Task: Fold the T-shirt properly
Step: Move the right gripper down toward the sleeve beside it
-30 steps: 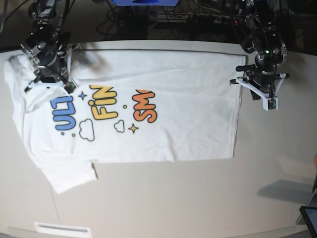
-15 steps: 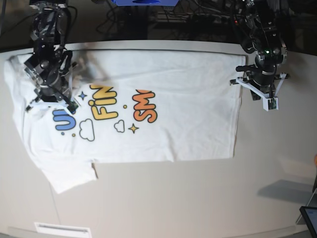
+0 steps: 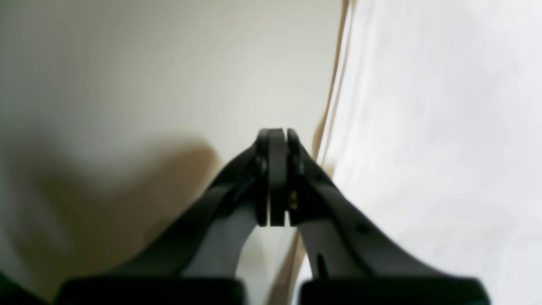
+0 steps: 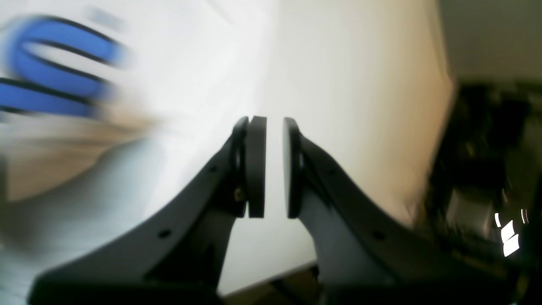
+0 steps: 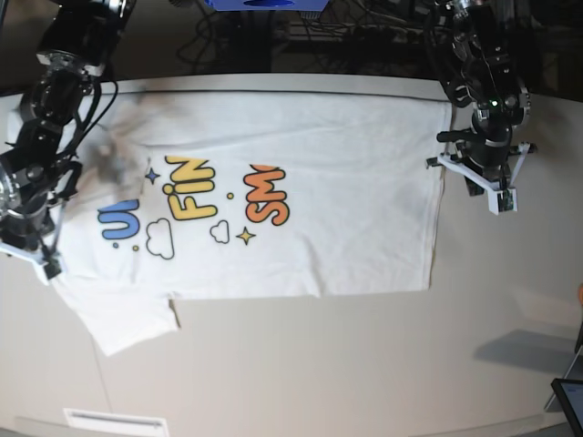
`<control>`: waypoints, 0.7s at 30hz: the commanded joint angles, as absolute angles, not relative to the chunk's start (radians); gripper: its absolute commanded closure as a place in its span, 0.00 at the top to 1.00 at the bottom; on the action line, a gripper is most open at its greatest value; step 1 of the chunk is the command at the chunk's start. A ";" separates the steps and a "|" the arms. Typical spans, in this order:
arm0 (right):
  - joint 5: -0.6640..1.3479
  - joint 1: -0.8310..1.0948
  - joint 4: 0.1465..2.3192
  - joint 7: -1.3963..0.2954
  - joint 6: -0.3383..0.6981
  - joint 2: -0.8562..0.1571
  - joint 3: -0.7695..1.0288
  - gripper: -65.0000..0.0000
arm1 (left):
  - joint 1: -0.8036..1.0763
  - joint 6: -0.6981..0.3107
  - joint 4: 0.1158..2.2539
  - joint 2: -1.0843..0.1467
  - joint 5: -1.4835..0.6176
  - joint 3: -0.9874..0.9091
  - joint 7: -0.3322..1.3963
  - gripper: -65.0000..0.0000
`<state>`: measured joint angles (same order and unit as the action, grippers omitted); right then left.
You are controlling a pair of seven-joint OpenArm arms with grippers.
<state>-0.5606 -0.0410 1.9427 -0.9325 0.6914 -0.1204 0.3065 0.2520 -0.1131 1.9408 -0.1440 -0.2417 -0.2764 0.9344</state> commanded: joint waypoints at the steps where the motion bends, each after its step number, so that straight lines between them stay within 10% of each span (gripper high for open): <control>1: -0.538 -0.062 1.934 -0.911 0.698 -0.122 0.320 0.11 | 0.231 -0.111 1.957 -0.154 -0.245 -0.280 0.912 0.00; 10: -0.467 -0.211 1.716 -0.917 0.698 -0.171 0.294 0.61 | 0.050 -0.111 1.871 -0.251 -0.248 -0.254 0.921 0.49; 21: -0.464 -0.567 1.181 -0.829 0.698 -0.197 0.292 0.71 | -0.031 -0.111 1.713 -0.329 -0.245 -0.260 0.915 0.50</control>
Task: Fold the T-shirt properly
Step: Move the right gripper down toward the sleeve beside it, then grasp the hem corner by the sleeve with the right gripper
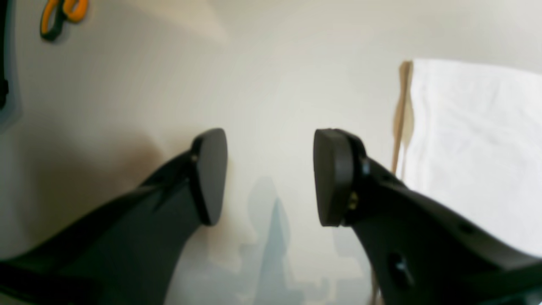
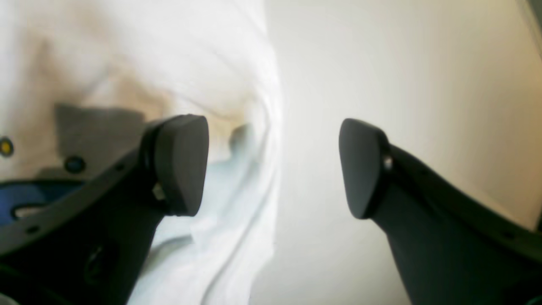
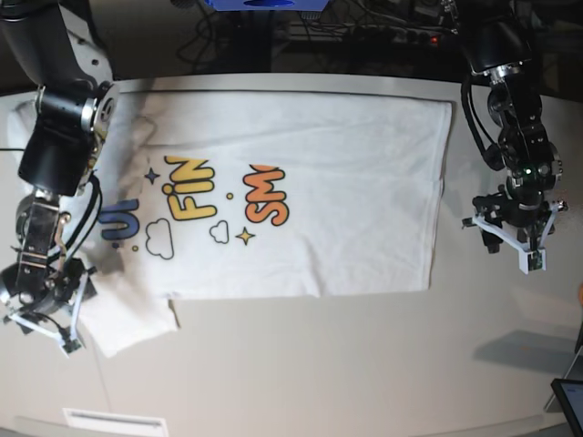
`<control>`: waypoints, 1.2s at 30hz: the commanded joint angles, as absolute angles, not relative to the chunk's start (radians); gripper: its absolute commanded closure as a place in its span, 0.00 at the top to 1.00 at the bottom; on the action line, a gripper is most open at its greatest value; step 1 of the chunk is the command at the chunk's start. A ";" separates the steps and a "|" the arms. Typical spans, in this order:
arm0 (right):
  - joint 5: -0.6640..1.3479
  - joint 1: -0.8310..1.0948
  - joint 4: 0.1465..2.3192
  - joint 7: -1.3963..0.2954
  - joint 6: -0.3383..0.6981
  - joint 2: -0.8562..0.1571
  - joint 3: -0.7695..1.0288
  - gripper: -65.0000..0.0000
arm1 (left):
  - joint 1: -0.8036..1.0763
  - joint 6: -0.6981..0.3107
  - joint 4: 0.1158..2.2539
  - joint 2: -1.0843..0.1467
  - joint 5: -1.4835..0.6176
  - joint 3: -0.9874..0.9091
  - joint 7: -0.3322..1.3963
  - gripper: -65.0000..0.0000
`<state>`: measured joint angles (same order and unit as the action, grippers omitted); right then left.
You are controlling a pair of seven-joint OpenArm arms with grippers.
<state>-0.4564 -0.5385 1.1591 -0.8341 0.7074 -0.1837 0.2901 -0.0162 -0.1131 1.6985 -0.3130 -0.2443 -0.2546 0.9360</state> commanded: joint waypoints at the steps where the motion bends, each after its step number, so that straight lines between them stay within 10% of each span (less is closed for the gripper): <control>1: -0.464 -0.595 1.113 -0.797 0.698 -0.199 0.292 0.71 | -0.042 -0.111 1.707 -0.337 -0.245 -0.257 0.915 0.50; 10: -0.463 -0.754 0.688 -0.568 0.698 -0.257 0.305 0.71 | -0.154 -0.113 1.557 -0.363 -0.251 -0.255 0.915 0.50; 36: -0.450 -0.774 0.455 -0.417 0.698 -0.340 0.403 0.72 | -0.127 -0.229 1.557 -0.378 -0.243 -0.257 0.915 0.50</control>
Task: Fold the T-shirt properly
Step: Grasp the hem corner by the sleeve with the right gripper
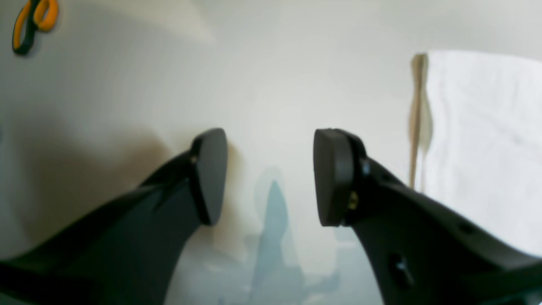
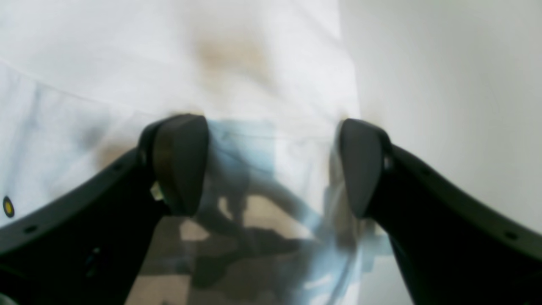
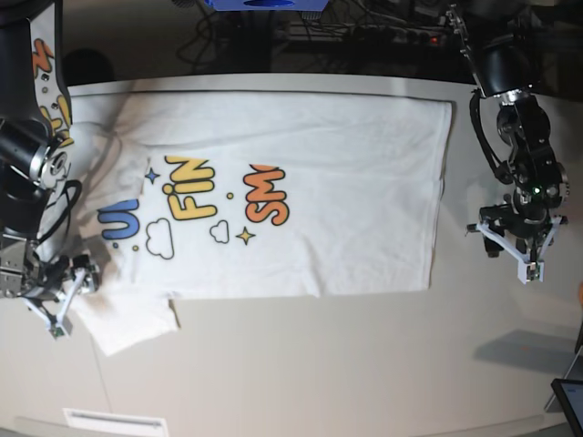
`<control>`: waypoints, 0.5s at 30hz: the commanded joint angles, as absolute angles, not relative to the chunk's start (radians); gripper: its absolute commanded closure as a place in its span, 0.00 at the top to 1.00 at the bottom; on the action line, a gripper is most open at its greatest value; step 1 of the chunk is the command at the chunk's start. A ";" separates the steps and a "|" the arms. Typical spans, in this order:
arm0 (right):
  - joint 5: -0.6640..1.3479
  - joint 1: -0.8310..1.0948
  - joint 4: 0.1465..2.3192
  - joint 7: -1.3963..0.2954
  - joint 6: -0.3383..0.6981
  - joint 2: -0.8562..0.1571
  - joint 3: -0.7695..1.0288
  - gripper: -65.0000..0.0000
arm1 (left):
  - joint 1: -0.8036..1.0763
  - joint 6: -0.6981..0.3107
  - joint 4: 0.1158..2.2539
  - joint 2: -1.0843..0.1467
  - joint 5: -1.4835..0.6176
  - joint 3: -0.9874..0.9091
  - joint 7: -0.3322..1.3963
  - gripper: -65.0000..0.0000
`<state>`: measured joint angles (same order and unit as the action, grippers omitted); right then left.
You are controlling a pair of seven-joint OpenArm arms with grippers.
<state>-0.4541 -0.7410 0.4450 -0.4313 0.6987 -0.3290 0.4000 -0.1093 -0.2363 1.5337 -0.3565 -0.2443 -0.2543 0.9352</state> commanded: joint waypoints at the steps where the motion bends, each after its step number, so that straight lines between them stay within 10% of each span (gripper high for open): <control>1: -0.450 -0.773 0.447 -0.410 0.698 -0.340 0.403 0.72 | -0.119 -0.229 1.557 -0.383 -0.243 -0.255 0.915 0.50; 15: -0.452 -0.776 0.599 -0.498 0.698 -0.346 0.397 0.72 | -0.116 -0.229 1.554 -0.384 -0.243 -0.255 0.915 0.50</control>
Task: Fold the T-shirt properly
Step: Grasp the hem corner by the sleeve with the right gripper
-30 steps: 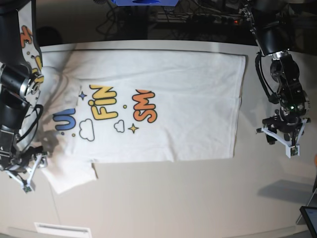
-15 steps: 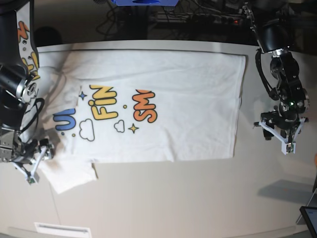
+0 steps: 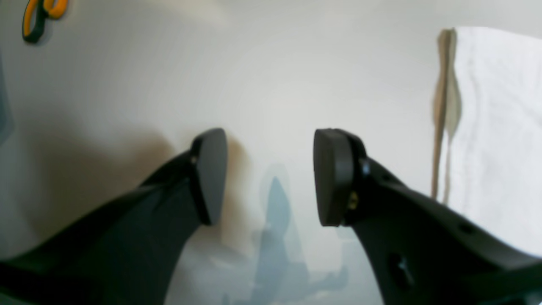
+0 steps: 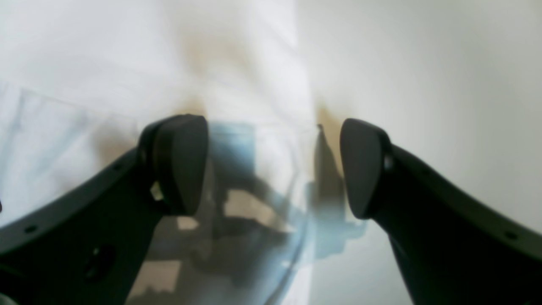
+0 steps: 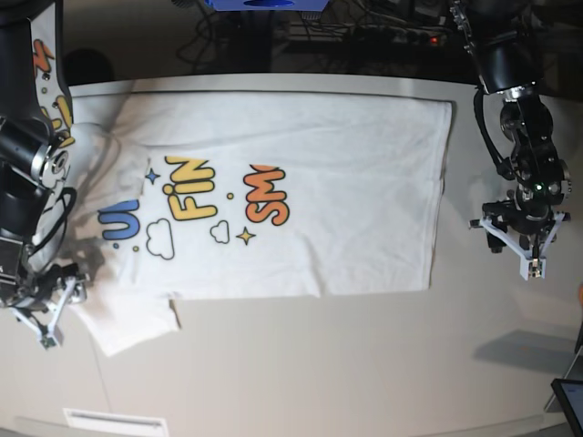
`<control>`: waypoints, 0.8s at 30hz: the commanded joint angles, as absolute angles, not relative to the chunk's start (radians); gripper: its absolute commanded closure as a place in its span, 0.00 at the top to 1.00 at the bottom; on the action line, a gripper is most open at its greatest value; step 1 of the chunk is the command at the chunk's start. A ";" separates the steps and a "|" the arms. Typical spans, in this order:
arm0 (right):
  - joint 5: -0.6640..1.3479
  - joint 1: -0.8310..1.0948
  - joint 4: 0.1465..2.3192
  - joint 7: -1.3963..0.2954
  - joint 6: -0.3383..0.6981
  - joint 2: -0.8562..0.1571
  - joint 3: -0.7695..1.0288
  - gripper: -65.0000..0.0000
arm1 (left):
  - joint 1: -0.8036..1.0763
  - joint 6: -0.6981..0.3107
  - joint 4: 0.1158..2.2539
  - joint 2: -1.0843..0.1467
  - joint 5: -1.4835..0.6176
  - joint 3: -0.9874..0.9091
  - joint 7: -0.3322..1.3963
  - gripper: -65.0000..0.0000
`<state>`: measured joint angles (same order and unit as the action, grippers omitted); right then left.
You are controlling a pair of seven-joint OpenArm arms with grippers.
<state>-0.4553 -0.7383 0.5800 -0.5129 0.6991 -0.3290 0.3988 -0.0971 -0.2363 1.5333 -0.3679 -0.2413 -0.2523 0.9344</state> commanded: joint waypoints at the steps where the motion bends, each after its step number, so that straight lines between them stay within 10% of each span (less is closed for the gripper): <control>1: -0.452 -0.776 0.598 -0.499 0.698 -0.358 0.397 0.72 | -0.116 -0.229 1.550 -0.384 -0.243 -0.255 0.915 0.50; 24: -0.449 -0.811 0.395 -0.363 0.698 -0.417 0.403 0.72 | -0.093 -0.228 1.550 -0.384 -0.243 -0.262 0.918 0.50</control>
